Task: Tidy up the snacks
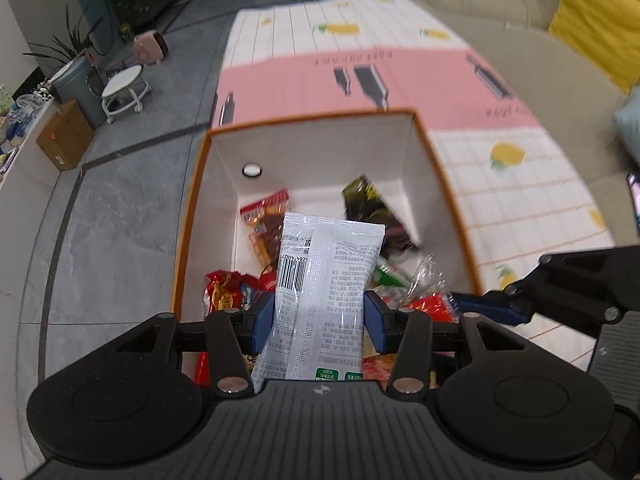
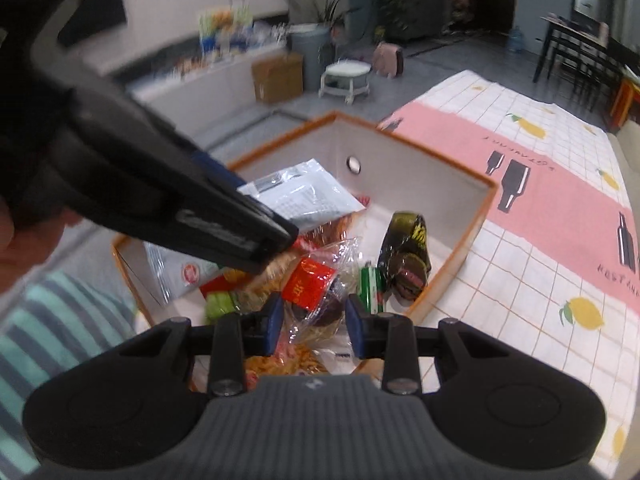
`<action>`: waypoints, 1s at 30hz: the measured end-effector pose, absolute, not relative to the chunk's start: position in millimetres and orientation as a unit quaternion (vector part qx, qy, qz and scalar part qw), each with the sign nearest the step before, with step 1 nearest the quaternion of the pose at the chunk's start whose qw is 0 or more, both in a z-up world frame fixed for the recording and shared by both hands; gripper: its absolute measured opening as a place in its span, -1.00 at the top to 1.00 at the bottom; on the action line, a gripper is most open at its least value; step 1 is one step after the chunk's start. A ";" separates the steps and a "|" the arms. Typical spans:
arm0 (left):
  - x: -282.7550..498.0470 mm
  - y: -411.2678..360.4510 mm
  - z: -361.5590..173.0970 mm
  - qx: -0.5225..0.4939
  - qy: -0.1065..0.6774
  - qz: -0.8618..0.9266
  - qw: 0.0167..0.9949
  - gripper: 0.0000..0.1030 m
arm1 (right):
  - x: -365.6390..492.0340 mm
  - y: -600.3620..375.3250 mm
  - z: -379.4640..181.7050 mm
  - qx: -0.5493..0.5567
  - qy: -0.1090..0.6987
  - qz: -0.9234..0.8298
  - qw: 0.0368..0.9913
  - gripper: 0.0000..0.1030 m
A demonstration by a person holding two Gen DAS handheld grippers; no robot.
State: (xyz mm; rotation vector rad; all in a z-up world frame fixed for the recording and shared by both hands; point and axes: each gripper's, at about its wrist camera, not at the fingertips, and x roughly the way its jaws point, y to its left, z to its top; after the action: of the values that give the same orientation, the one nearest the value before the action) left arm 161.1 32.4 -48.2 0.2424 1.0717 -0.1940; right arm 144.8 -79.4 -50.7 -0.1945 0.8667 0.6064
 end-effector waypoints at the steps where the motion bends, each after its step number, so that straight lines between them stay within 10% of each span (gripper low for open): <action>1: 163.2 34.7 -52.8 0.116 0.514 -0.091 0.845 -0.04 | 147.6 -75.5 -54.7 -0.105 0.418 0.288 0.855 0.40; 25: 182.3 47.8 -100.9 0.110 0.568 -0.084 0.811 -0.08 | 164.1 -43.2 -84.0 -0.236 0.427 0.303 0.818 0.33; 30: 179.5 45.9 -89.9 0.116 0.565 -0.084 0.812 -0.24 | 165.8 -45.2 -76.5 -0.232 0.430 0.309 0.816 -0.12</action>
State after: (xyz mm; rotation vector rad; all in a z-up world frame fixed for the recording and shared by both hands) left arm 179.5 45.9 -89.9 0.2485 1.2074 -0.1796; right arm 165.8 -45.2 -76.5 -0.4957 0.9174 0.6579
